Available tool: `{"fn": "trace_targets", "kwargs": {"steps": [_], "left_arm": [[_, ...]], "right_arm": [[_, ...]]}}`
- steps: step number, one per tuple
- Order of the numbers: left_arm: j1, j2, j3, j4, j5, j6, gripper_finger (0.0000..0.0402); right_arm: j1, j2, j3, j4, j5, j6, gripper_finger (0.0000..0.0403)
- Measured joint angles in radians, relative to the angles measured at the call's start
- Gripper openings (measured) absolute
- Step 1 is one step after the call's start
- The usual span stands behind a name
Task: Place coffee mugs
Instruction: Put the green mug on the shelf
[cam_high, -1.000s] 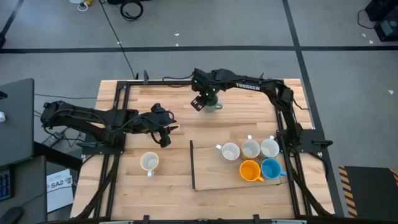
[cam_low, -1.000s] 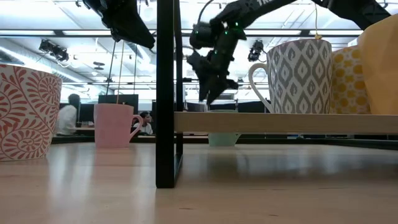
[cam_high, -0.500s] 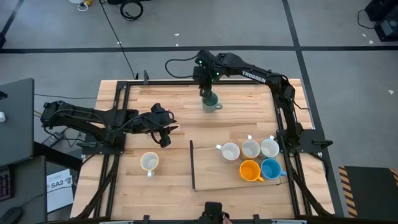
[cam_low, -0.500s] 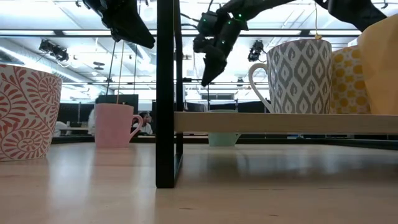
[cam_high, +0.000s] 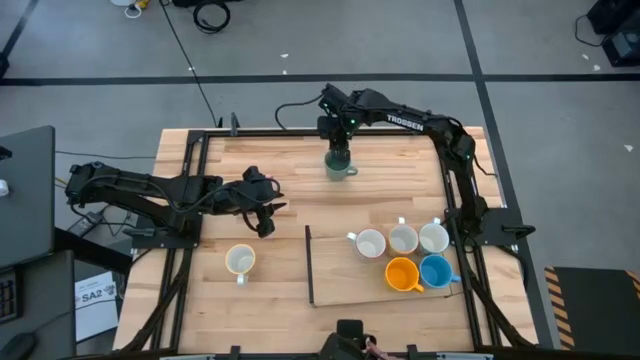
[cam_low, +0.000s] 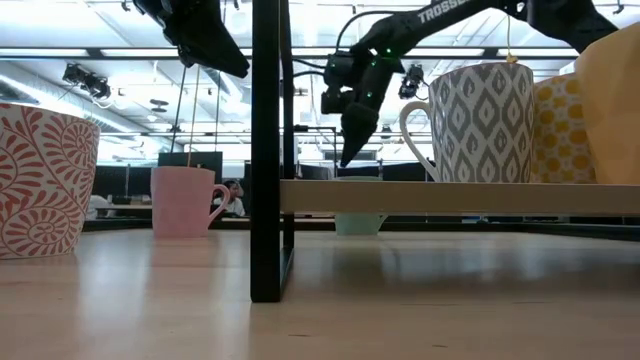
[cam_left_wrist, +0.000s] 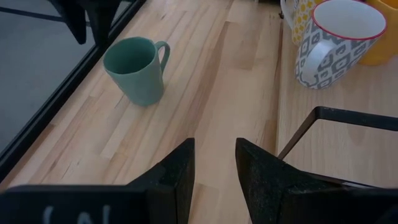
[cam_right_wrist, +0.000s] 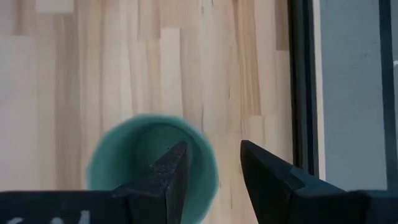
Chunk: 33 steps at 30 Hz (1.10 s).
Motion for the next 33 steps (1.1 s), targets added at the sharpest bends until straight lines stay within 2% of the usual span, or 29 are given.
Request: {"fn": "trace_targets", "kwargs": {"steps": [33], "left_arm": [[0.001, 0.000, 0.000, 0.000, 0.000, 0.002, 0.0123]], "right_arm": [[0.000, -0.001, -0.211, 0.172, 0.017, 0.021, 0.0150]]}}
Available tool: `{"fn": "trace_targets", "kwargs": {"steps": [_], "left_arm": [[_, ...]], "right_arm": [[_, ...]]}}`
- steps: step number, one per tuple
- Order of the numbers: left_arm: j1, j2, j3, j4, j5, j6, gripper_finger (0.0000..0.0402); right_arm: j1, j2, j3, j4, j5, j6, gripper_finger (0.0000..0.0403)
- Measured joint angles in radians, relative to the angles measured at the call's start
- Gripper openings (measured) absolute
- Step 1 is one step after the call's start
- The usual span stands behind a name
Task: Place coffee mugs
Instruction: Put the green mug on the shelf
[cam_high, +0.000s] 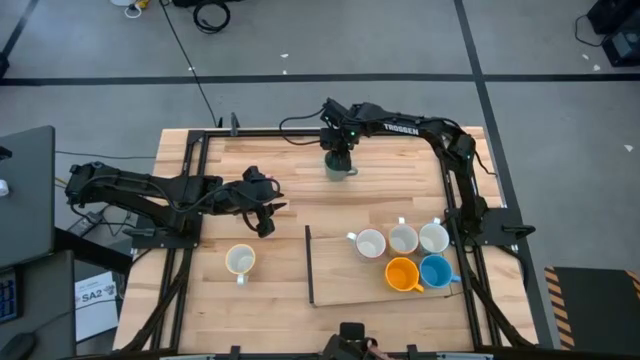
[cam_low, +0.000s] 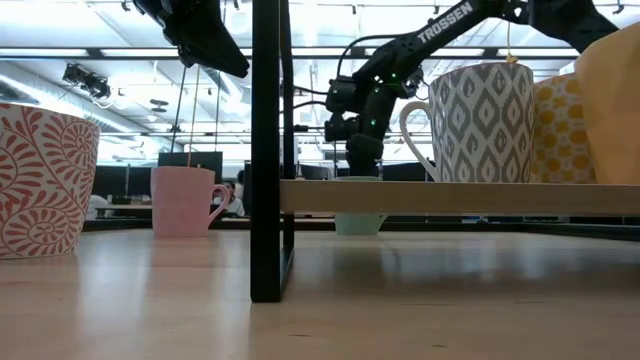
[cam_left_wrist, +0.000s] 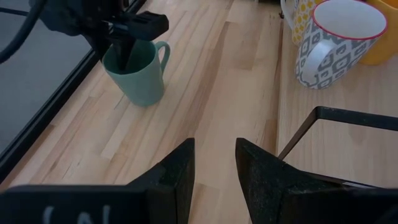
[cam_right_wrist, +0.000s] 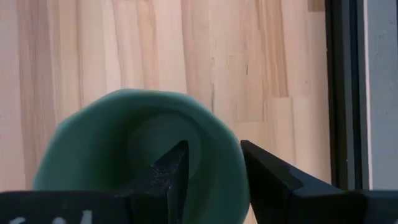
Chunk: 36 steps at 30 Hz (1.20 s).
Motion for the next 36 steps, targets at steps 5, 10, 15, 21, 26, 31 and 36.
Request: {"fn": "trace_targets", "kwargs": {"steps": [5, 10, 15, 21, 26, 31, 36], "left_arm": [[0.000, 0.000, 0.000, 0.000, 0.000, 0.000, 0.0123], [0.000, 0.000, 0.000, 0.000, 0.000, -0.001, 0.0123], [0.000, 0.000, 0.000, 0.000, 0.000, -0.001, 0.0123], [0.000, 0.000, 0.000, 0.000, 0.000, -0.003, 0.0123], [0.000, 0.000, 0.000, 0.000, 0.000, -0.002, 0.0123], [0.000, 0.000, 0.000, 0.000, 0.000, -0.002, 0.0123], [0.000, 0.000, 0.000, 0.000, 0.000, 0.000, 0.0123]], "right_arm": [[0.000, 0.000, -0.001, 0.000, 0.000, -0.001, 0.0119], [0.000, 0.000, -0.001, -0.004, 0.000, -0.003, 0.0056], [0.002, -0.003, 0.001, -0.005, -0.006, 0.006, 0.0025], [0.021, 0.000, 0.043, -0.095, 0.006, 0.009, 0.0028], [0.050, 0.001, 0.139, -0.258, 0.007, 0.010, 0.0026], [0.096, 0.000, 0.298, -0.481, 0.006, 0.075, 0.0025], [0.169, -0.002, 0.488, -0.666, 0.002, 0.166, 0.0025]]}}
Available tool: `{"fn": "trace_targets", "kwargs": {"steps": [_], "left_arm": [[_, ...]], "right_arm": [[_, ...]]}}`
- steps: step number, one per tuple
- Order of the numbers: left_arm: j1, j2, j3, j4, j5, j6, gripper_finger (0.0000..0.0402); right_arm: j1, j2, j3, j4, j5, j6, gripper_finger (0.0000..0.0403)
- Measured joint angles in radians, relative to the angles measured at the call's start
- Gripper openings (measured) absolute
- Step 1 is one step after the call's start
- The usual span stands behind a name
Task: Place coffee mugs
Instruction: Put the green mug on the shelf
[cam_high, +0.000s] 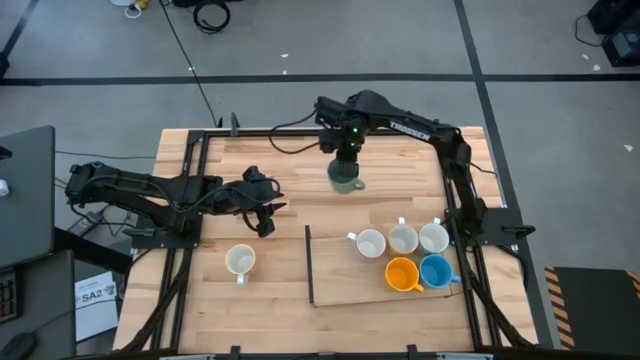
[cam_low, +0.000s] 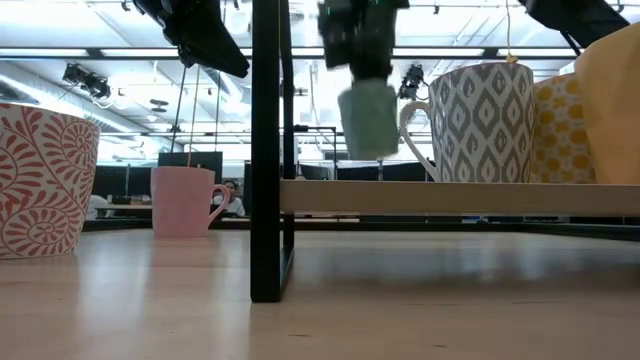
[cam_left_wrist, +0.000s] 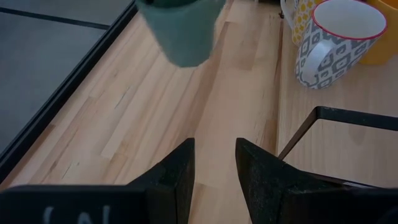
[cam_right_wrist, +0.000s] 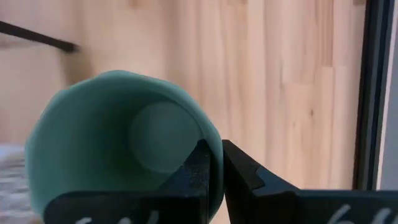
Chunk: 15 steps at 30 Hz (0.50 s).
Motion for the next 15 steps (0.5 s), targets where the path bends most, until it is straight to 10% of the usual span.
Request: {"fn": "trace_targets", "kwargs": {"steps": [15], "left_arm": [[-0.001, 0.000, 0.000, -0.001, 0.000, 0.000, 0.0123]], "right_arm": [[0.357, -0.098, 0.111, -0.055, 0.004, 0.314, 0.0025]]}}
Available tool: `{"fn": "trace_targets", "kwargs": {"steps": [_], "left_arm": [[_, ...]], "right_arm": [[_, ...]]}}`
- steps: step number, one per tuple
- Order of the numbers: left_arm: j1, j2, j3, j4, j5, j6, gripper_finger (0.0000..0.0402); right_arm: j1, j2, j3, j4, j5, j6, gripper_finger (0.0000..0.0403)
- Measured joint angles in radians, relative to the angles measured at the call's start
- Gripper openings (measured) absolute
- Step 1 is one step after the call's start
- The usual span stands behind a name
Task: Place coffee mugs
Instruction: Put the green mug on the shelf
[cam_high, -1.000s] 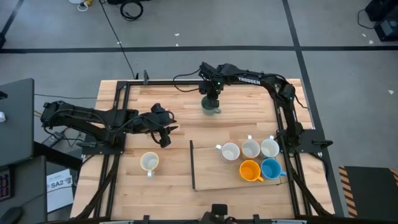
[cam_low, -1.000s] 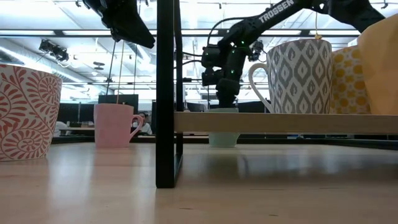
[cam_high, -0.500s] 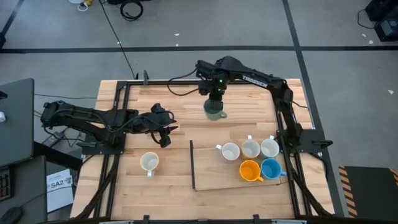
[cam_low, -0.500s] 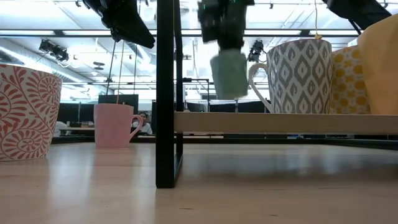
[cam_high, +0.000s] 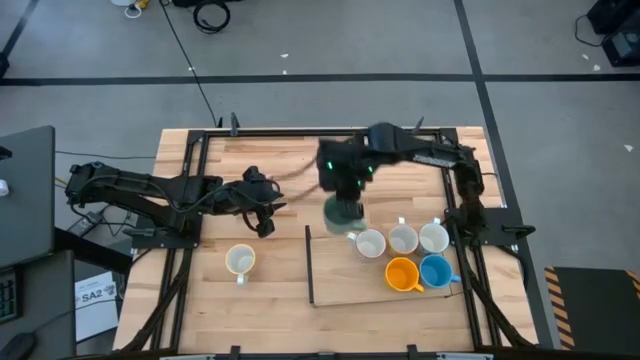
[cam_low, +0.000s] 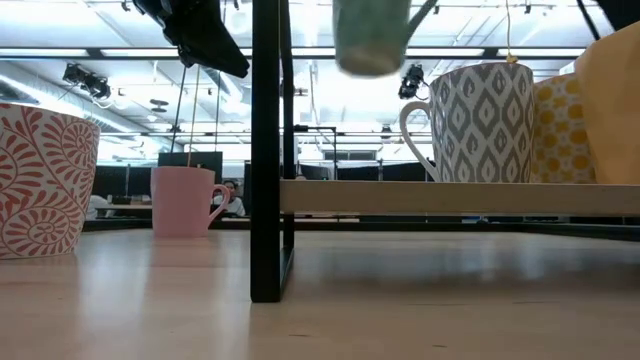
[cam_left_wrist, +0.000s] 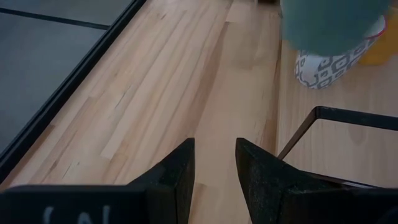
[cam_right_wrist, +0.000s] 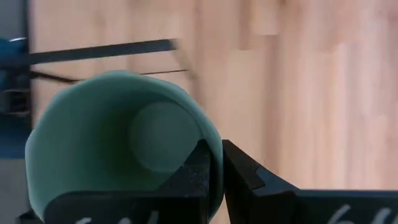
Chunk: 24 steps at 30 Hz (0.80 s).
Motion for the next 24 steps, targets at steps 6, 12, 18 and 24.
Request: {"fn": "trace_targets", "kwargs": {"steps": [6, 12, 18, 24], "left_arm": [[0.000, 0.000, 0.000, 0.001, 0.000, 0.000, 0.0123], [0.000, 0.000, 0.000, 0.001, 0.000, -0.004, 0.0123], [0.000, 0.000, 0.000, 0.001, 0.000, -0.004, 0.0123], [0.000, 0.000, 0.000, 0.001, 0.000, -0.006, 0.0123]], "right_arm": [[0.186, -0.012, 0.000, -0.010, 0.074, 0.156, 0.0028], [0.355, -0.010, -0.044, -0.011, 0.208, 0.299, 0.0027], [0.458, -0.011, -0.136, -0.002, 0.271, 0.446, 0.0029], [0.510, -0.011, -0.257, 0.053, 0.306, 0.565, 0.0029]]}}
